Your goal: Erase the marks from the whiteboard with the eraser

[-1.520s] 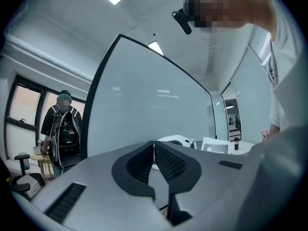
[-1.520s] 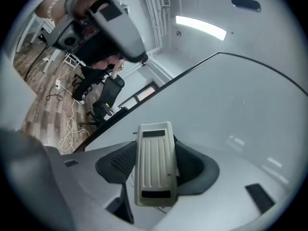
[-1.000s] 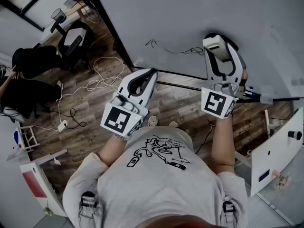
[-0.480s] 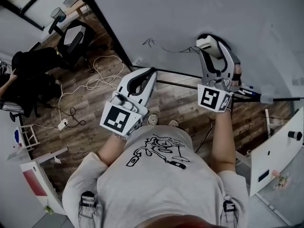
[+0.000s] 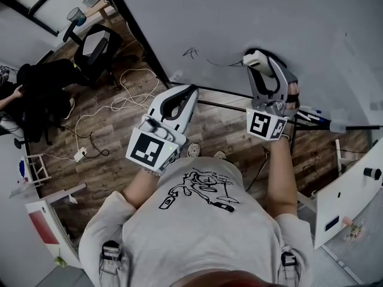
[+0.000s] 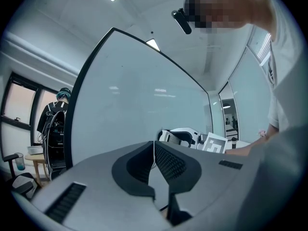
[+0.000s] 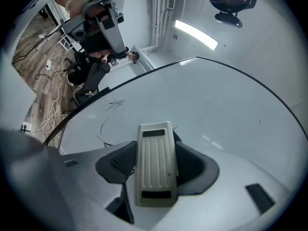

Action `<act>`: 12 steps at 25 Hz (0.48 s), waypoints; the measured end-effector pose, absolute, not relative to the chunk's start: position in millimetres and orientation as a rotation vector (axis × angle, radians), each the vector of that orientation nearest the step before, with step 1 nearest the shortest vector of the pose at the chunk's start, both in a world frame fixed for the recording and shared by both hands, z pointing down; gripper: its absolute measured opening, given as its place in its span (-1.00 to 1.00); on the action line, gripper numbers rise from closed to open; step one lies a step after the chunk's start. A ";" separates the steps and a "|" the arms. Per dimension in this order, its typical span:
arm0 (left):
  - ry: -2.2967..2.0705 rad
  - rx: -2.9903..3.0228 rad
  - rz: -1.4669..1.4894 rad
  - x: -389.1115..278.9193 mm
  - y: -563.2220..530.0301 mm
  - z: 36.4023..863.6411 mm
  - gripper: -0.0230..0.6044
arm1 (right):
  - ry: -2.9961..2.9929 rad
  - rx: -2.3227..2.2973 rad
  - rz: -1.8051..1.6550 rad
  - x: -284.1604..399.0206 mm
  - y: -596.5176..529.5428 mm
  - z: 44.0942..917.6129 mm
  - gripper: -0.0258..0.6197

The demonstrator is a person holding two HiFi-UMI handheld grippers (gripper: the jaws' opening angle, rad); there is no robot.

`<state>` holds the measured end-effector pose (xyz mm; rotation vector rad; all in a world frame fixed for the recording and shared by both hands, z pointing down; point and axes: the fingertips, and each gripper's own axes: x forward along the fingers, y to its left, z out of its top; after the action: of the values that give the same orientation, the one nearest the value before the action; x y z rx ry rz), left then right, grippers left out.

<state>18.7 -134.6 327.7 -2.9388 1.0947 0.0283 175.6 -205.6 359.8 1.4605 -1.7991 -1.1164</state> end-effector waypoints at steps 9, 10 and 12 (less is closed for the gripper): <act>1.112 -2.938 0.036 13.6 -134.7 327.7 -0.85 | -1.816 1.352 -1.094 163.0 -209.3 403.0 -0.12; 1.114 -2.938 0.037 12.8 -134.5 327.3 -0.85 | -1.816 1.345 -1.089 161.7 -209.5 406.9 -0.12; 1.117 -2.937 0.039 11.7 -135.0 326.8 -0.85 | -1.817 1.336 -1.083 159.6 -210.3 412.8 -0.12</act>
<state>11.7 -135.0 326.8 -2.9373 1.1168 0.0392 159.6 -210.3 412.8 1.3359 -1.8175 -1.0828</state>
